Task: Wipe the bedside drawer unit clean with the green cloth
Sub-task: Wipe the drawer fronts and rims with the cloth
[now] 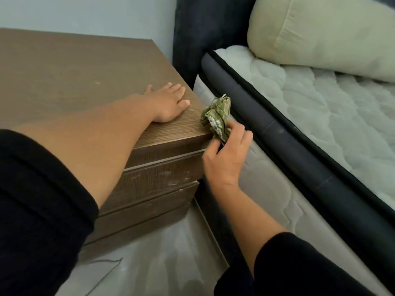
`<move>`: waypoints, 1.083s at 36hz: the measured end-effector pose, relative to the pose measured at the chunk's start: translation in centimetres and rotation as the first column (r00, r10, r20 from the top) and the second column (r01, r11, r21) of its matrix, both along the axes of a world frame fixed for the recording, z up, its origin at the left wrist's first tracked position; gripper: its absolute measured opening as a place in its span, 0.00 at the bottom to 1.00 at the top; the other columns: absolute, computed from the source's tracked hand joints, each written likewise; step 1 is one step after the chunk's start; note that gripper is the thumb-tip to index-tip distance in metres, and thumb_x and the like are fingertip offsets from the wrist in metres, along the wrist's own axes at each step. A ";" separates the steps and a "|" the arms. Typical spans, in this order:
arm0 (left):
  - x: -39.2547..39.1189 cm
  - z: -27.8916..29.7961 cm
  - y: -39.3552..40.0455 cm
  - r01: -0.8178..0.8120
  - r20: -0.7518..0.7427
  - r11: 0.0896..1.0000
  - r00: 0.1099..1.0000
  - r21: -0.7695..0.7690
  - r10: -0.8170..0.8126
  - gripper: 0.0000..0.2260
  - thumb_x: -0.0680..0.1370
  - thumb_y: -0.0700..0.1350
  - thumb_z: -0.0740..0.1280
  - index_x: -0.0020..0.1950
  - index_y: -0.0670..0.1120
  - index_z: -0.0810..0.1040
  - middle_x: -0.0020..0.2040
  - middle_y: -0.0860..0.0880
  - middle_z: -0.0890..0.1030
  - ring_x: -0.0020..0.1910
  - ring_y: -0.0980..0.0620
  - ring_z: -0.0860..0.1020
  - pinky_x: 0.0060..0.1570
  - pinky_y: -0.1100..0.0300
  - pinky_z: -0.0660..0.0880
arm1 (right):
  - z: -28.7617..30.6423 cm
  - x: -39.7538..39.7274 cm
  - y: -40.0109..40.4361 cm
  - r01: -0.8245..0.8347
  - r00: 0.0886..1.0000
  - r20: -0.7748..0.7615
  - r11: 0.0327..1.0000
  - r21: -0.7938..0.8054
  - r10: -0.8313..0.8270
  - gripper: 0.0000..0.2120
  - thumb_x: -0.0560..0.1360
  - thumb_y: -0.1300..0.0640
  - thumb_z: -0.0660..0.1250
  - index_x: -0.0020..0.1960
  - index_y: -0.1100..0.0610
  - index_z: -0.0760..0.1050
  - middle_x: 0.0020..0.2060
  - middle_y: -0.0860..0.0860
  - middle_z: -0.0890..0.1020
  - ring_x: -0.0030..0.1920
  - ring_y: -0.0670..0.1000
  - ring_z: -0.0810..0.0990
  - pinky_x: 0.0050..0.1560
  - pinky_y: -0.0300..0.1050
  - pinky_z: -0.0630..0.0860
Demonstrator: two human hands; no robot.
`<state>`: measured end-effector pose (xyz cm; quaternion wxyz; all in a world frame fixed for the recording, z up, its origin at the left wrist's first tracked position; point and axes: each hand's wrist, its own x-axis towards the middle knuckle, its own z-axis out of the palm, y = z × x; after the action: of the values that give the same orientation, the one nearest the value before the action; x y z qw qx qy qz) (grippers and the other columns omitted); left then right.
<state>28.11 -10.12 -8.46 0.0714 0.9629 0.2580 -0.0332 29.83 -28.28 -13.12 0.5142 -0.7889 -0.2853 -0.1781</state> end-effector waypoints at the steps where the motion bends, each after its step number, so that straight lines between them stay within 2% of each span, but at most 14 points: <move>1: -0.1 0.0 -0.1 0.004 -0.008 1.000 1.000 0.003 -0.004 0.26 0.82 0.56 0.44 0.78 0.48 0.46 0.79 0.51 0.46 0.77 0.51 0.45 0.73 0.42 0.44 | -0.3 -0.1 0.0 0.006 1.000 0.004 1.000 0.011 -0.006 0.15 0.70 0.71 0.61 0.56 0.65 0.71 0.49 0.57 0.69 0.41 0.44 0.64 0.44 0.18 0.61; 3: -0.5 -0.1 -0.2 0.010 -0.012 1.000 1.000 0.005 -0.010 0.26 0.82 0.56 0.44 0.78 0.48 0.46 0.79 0.50 0.46 0.77 0.51 0.46 0.74 0.44 0.45 | -0.6 -0.1 -0.1 0.011 1.000 -0.002 1.000 0.030 -0.011 0.15 0.71 0.70 0.61 0.57 0.64 0.71 0.50 0.56 0.69 0.42 0.44 0.64 0.44 0.16 0.61; 7: -2.4 -0.1 -1.2 0.014 -0.019 1.000 1.000 0.002 -0.014 0.26 0.82 0.56 0.43 0.78 0.48 0.45 0.79 0.50 0.46 0.77 0.50 0.46 0.75 0.47 0.45 | -0.8 -0.3 -0.9 -0.010 0.999 -0.042 0.999 0.030 0.011 0.15 0.74 0.67 0.62 0.60 0.60 0.71 0.53 0.57 0.72 0.44 0.45 0.66 0.42 0.28 0.60; 13: -6.5 0.3 -2.9 0.030 -0.025 0.998 0.999 -0.059 -0.031 0.25 0.82 0.55 0.44 0.78 0.48 0.46 0.79 0.50 0.47 0.77 0.51 0.45 0.75 0.52 0.45 | 0.0 -0.7 -1.1 0.037 0.986 -0.161 0.999 0.010 -0.035 0.15 0.76 0.64 0.62 0.62 0.55 0.72 0.55 0.54 0.75 0.50 0.48 0.71 0.45 0.27 0.58; 18: -9.9 0.2 -3.0 0.028 0.018 0.995 0.999 -0.097 -0.027 0.25 0.82 0.55 0.46 0.78 0.48 0.47 0.78 0.51 0.48 0.77 0.52 0.45 0.75 0.53 0.44 | 0.5 -1.9 -0.8 0.076 0.974 -0.217 0.997 0.024 -0.069 0.15 0.75 0.64 0.62 0.61 0.55 0.72 0.55 0.54 0.75 0.51 0.49 0.72 0.44 0.29 0.59; 21: -12.1 0.4 -2.7 0.006 0.022 0.993 1.000 -0.114 -0.003 0.25 0.82 0.55 0.47 0.78 0.49 0.49 0.78 0.51 0.50 0.77 0.52 0.47 0.75 0.53 0.45 | 0.5 -3.4 -0.5 0.044 0.974 -0.223 0.998 0.042 -0.033 0.14 0.74 0.65 0.62 0.59 0.56 0.73 0.55 0.54 0.76 0.51 0.49 0.72 0.48 0.35 0.64; 23: -13.6 0.6 -2.7 -0.019 0.027 0.995 0.999 -0.100 0.022 0.25 0.82 0.54 0.48 0.78 0.49 0.50 0.78 0.51 0.51 0.77 0.52 0.48 0.75 0.55 0.45 | 0.4 -4.5 -0.3 0.011 0.975 -0.223 0.998 0.054 0.002 0.14 0.74 0.65 0.63 0.58 0.56 0.74 0.55 0.54 0.76 0.53 0.52 0.74 0.51 0.40 0.67; 27: -16.5 0.8 -3.0 -0.071 0.044 0.993 0.996 -0.094 0.076 0.24 0.82 0.54 0.49 0.77 0.49 0.52 0.78 0.52 0.52 0.77 0.53 0.50 0.73 0.58 0.45 | 0.4 -5.9 0.0 -0.020 0.973 -0.227 0.998 0.059 0.033 0.13 0.73 0.65 0.63 0.57 0.57 0.74 0.53 0.55 0.76 0.53 0.53 0.75 0.45 0.30 0.60; 33: -20.6 0.5 -3.1 -0.163 0.088 0.980 0.981 -0.112 0.173 0.23 0.82 0.54 0.50 0.77 0.50 0.54 0.78 0.53 0.53 0.77 0.54 0.51 0.73 0.56 0.45 | 0.6 -7.4 0.1 -0.053 0.968 -0.244 0.998 0.034 0.060 0.12 0.74 0.62 0.64 0.57 0.57 0.74 0.54 0.56 0.76 0.54 0.55 0.75 0.52 0.43 0.68; 39: -23.9 0.3 -3.2 -0.261 0.122 0.958 0.954 -0.121 0.275 0.24 0.81 0.57 0.51 0.77 0.51 0.57 0.77 0.52 0.56 0.76 0.52 0.53 0.75 0.52 0.47 | 0.6 -9.2 0.4 -0.113 0.958 -0.260 0.993 0.040 0.120 0.12 0.74 0.61 0.65 0.58 0.56 0.74 0.55 0.55 0.76 0.55 0.54 0.74 0.49 0.36 0.64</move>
<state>4.26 -13.32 -8.15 0.1429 0.9139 0.3788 0.0299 20.63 -27.86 -12.56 0.5667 -0.7810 -0.2585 -0.0452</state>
